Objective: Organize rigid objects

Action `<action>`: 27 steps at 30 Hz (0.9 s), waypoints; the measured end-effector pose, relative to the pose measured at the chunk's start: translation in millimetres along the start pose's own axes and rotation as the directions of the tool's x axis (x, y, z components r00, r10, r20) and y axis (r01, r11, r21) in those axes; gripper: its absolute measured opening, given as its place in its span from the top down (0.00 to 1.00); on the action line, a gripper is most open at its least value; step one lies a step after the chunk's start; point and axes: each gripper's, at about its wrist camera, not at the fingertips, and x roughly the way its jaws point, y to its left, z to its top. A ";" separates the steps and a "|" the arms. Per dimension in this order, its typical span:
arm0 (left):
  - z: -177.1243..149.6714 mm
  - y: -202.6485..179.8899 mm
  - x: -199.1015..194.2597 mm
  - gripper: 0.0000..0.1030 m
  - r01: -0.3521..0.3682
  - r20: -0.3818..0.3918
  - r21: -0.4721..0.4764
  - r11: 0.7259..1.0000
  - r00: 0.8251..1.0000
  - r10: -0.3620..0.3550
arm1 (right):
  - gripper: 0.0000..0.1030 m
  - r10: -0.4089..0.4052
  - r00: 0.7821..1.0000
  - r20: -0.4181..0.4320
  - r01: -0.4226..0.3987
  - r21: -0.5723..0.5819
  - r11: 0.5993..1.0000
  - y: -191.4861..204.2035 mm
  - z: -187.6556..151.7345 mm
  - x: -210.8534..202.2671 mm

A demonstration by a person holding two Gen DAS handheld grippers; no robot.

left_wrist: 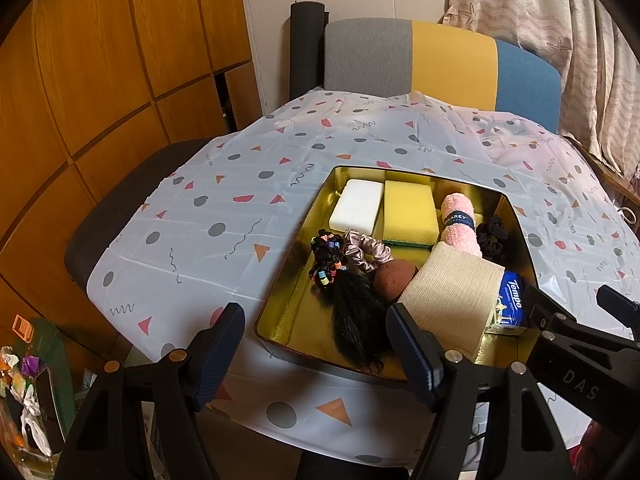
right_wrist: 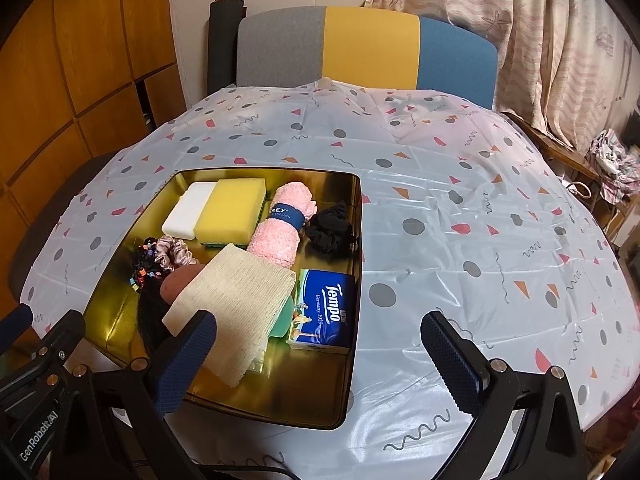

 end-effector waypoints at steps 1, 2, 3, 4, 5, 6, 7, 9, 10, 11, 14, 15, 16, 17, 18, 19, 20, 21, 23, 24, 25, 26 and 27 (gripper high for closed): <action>0.2 0.2 0.2 0.28 -0.002 0.000 0.000 1.000 1.000 0.002 | 0.00 0.000 1.000 0.000 0.000 0.001 1.000 0.0 -0.1 0.6; -0.1 0.0 0.1 0.28 -0.003 0.000 0.000 1.000 1.000 0.003 | 0.00 0.000 1.000 0.000 0.000 0.002 1.000 0.0 -0.1 0.8; -0.2 -0.2 0.2 0.28 -0.002 -0.001 -0.001 1.000 1.000 0.002 | 0.00 -0.001 1.000 0.000 0.001 0.002 1.000 -0.2 -0.4 0.7; -0.1 -0.1 0.2 0.28 -0.002 0.000 0.000 1.000 1.000 0.002 | 0.00 0.000 1.000 0.001 0.000 0.002 1.000 -0.1 -0.1 0.6; -0.1 0.0 0.1 0.28 -0.005 0.000 0.001 1.000 1.000 0.005 | 0.00 -0.001 1.000 0.000 0.001 0.003 1.000 -0.3 -0.7 0.7; -0.3 -0.2 0.5 0.28 -0.006 -0.001 0.002 1.000 1.000 0.006 | 0.00 0.000 1.000 -0.001 0.000 0.003 1.000 -0.4 -0.1 1.0; -0.6 -0.8 0.8 0.28 -0.005 -0.001 0.003 1.000 1.000 0.005 | 0.00 0.000 1.000 -0.002 0.000 0.003 1.000 -0.4 0.3 1.0; -0.9 -1.4 1.0 0.28 -0.006 -0.001 0.005 1.000 1.000 0.006 | 0.00 0.001 1.000 -0.004 -0.001 0.003 1.000 -0.6 0.4 1.1; -1.0 -1.5 1.0 0.28 -0.006 -0.001 0.005 1.000 1.000 0.006 | 0.00 0.001 1.000 -0.005 -0.001 0.003 1.000 -0.7 0.7 1.2; -1.1 -1.7 1.3 0.28 -0.005 -0.002 0.005 1.000 1.000 0.005 | 0.00 0.002 1.000 -0.006 -0.002 0.003 1.000 -0.5 1.0 1.5; -1.4 -1.7 1.7 0.28 -0.006 -0.003 0.002 1.000 1.000 0.006 | 0.00 0.004 1.000 -0.007 -0.004 0.003 1.000 0.3 1.1 2.1; -1.4 -1.6 2.0 0.28 -0.005 -0.004 0.002 1.000 1.000 0.005 | 0.00 0.005 1.000 -0.007 -0.005 0.003 1.000 0.5 0.9 2.3; -1.5 -1.4 2.5 0.28 -0.006 -0.005 0.000 1.000 1.000 0.006 | 0.00 0.005 1.000 -0.007 -0.005 0.003 1.000 0.7 0.8 2.5; -1.6 -1.1 2.9 0.28 -0.006 -0.007 -0.002 1.000 1.000 0.006 | 0.00 0.005 1.000 -0.007 -0.005 0.003 1.000 0.8 0.6 2.6; -1.6 -0.8 3.2 0.28 -0.005 -0.008 -0.002 1.000 1.000 0.005 | 0.00 0.004 1.000 -0.007 -0.004 0.003 1.000 0.7 0.6 2.5; -1.6 -0.6 3.2 0.28 -0.005 -0.007 -0.002 1.000 1.000 0.005 | 0.00 0.004 1.000 -0.006 -0.004 0.004 1.000 0.6 0.7 2.5; -1.6 -0.6 3.2 0.28 -0.005 -0.007 -0.002 1.000 1.000 0.005 | 0.00 0.004 1.000 -0.006 -0.004 0.004 1.000 0.9 0.6 2.7; -1.5 -0.7 3.1 0.28 -0.005 -0.006 -0.001 1.000 1.000 0.005 | 0.00 0.004 1.000 -0.007 -0.004 0.004 1.000 0.9 0.5 2.7; -1.6 -0.7 3.0 0.28 -0.005 -0.006 0.000 1.000 1.000 0.005 | 0.00 0.004 1.000 -0.007 -0.004 0.004 1.000 0.7 0.6 2.6; -1.5 -0.3 3.3 0.28 -0.004 -0.006 0.000 1.000 1.000 0.004 | 0.00 0.005 1.000 -0.008 -0.005 0.003 1.000 0.9 0.6 2.7; -1.6 -0.3 3.6 0.28 -0.002 -0.007 0.000 1.000 1.000 0.002 | 0.00 0.005 1.000 -0.010 -0.005 0.002 1.000 1.0 0.4 2.8; -1.8 -0.5 3.8 0.28 -0.001 -0.007 0.000 1.000 1.000 0.001 | 0.00 0.004 1.000 -0.010 -0.004 0.002 1.000 1.2 0.4 3.3; -1.7 -1.0 3.6 0.28 -0.001 -0.007 0.001 1.000 1.000 0.001 | 0.00 0.005 1.000 -0.009 -0.005 0.003 1.000 1.3 0.3 3.2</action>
